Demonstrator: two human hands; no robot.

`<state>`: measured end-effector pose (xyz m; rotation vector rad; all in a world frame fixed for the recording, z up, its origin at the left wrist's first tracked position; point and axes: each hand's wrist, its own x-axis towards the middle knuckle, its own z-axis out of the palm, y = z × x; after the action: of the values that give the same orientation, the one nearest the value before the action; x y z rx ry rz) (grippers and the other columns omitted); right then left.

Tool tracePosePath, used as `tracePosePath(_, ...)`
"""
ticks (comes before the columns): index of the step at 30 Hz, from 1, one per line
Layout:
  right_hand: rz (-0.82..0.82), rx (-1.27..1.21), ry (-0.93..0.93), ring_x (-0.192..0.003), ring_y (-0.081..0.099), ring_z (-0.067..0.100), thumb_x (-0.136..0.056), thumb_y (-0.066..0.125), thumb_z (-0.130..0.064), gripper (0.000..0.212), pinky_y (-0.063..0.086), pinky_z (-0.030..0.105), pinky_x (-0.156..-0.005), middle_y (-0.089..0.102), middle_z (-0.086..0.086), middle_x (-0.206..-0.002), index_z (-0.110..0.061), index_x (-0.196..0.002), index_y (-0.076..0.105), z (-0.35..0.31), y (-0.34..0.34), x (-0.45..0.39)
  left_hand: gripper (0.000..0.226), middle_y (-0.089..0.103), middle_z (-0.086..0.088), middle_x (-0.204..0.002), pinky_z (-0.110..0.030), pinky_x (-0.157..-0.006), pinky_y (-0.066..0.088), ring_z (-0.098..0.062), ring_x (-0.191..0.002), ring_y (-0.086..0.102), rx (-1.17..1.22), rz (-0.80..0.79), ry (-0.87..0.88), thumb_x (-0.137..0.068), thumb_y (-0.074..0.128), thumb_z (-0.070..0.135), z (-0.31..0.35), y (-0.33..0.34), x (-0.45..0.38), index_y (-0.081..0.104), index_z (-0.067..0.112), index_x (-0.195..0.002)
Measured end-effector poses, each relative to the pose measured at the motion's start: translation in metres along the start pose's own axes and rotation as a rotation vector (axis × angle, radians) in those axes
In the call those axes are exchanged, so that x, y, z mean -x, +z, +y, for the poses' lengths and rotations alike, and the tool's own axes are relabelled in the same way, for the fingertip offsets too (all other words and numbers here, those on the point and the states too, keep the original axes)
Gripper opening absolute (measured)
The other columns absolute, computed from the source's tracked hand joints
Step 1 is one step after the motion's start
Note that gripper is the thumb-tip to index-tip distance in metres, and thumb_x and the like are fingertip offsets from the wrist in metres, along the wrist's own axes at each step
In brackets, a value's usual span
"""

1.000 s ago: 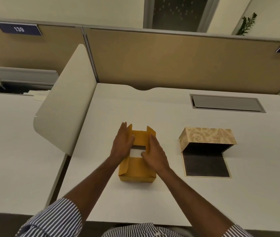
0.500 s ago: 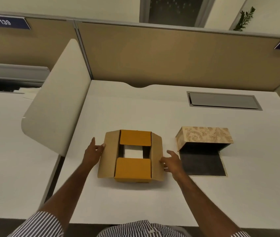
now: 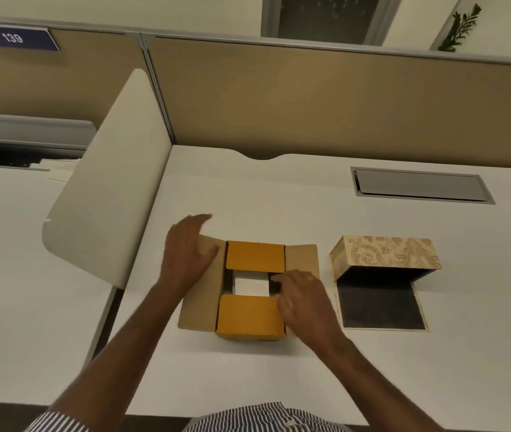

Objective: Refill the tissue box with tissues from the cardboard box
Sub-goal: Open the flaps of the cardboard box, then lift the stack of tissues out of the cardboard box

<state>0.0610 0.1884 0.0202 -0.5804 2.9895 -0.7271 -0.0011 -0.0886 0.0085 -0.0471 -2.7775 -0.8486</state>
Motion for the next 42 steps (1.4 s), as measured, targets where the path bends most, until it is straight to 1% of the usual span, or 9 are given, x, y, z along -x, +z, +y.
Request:
tracePosePath(4,-0.29,0.151,0.01,-0.13,0.051,0.018,-0.099,0.048,-0.046,0.046,0.024,0.038,-0.118,0.061,-0.002,-0.139,-0.028,-0.142,0.052,-0.011,0.024,-0.002,0.103,0.021,-0.006,-0.167,-0.059,-0.124,0.011,-0.029,-0.155,0.016,-0.41,-0.456,0.199,-0.08,0.07,0.059,0.019,0.028,-0.014,0.015,0.024,-0.16)
tracePosePath(8,-0.342,0.172,0.009,-0.126,0.054,0.019,-0.1,0.044,-0.051,0.046,0.019,0.041,-0.121,0.062,-0.001,-0.135,-0.031,-0.141,0.049,-0.018,0.028,-0.004,0.101,0.019,-0.007,-0.167,-0.059,-0.124,0.008,-0.029,-0.153,0.022,-0.452,-0.624,0.227,-0.084,0.07,0.05,0.011,0.046,-0.015,0.009,0.024,-0.16)
tracePosePath(14,-0.23,-0.053,0.036,-0.102,0.056,0.009,-0.102,0.045,-0.041,0.027,0.047,0.029,-0.091,0.066,-0.008,-0.114,-0.029,-0.115,0.065,-0.033,0.003,0.009,0.071,0.058,-0.006,-0.143,-0.052,-0.124,0.019,-0.024,-0.128,0.057,-0.121,-0.559,0.183,-0.093,0.061,0.036,0.007,0.036,-0.028,0.029,0.028,-0.155)
tracePosePath(20,-0.524,-0.128,-0.022,-0.089,0.057,0.013,-0.099,0.045,-0.043,0.029,0.049,0.035,-0.076,0.065,-0.004,-0.096,-0.024,-0.099,0.067,-0.043,-0.005,0.036,0.058,0.067,-0.006,-0.133,-0.037,-0.104,0.047,-0.023,-0.12,0.063,0.153,-0.232,-0.113,-0.093,0.069,0.032,0.006,0.032,-0.056,0.049,0.02,-0.146)
tracePosePath(27,-0.635,-0.052,-0.026,-0.104,0.061,0.026,-0.098,0.05,-0.029,0.029,0.052,0.041,-0.086,0.068,0.005,-0.113,-0.017,-0.111,0.073,-0.036,0.022,0.048,0.067,0.057,-0.013,-0.141,-0.064,-0.118,0.009,-0.037,-0.144,0.035,-0.389,-0.418,-0.387,-0.091,0.06,0.054,0.022,0.056,-0.077,0.044,0.014,-0.142)
tracePosePath(34,-0.567,-0.094,-0.004,-0.1,0.062,0.023,-0.099,0.046,-0.032,0.033,0.053,0.042,-0.086,0.071,0.005,-0.11,-0.018,-0.112,0.073,-0.027,0.035,0.05,0.051,0.047,-0.013,-0.151,-0.058,-0.123,0.01,-0.038,-0.152,0.018,-0.483,-0.363,-0.175,-0.099,0.051,0.04,0.043,0.051,-0.067,0.049,0.014,-0.143)
tracePosePath(38,-0.44,-0.256,0.062,-0.098,0.064,0.008,-0.097,0.047,-0.04,0.031,0.054,0.033,-0.088,0.074,-0.009,-0.11,-0.027,-0.111,0.073,-0.019,0.031,0.048,0.032,0.06,-0.003,-0.132,-0.035,-0.094,0.053,-0.022,-0.12,0.057,-0.093,-0.003,-0.082,-0.094,0.061,0.034,0.062,0.032,-0.027,0.064,0.021,-0.123)
tracePosePath(40,-0.282,-0.349,0.104,-0.097,0.063,0.002,-0.097,0.048,-0.039,0.03,0.054,0.03,-0.088,0.074,-0.012,-0.108,-0.028,-0.109,0.073,-0.011,0.029,0.038,0.03,0.066,0.003,-0.117,-0.024,-0.078,0.054,-0.01,-0.094,0.064,0.044,-0.047,-0.17,-0.093,0.061,0.04,0.07,0.03,0.006,0.063,0.025,-0.119)
tracePosePath(42,-0.08,-0.358,0.112,-0.101,0.061,0.002,-0.098,0.051,-0.033,0.025,0.054,0.027,-0.089,0.072,-0.01,-0.109,-0.028,-0.11,0.072,-0.003,0.03,0.017,0.046,0.066,-0.002,-0.125,-0.027,-0.085,0.053,-0.015,-0.104,0.065,0.105,-0.243,-0.342,-0.092,0.062,0.046,0.074,0.039,0.033,0.056,0.023,-0.131)
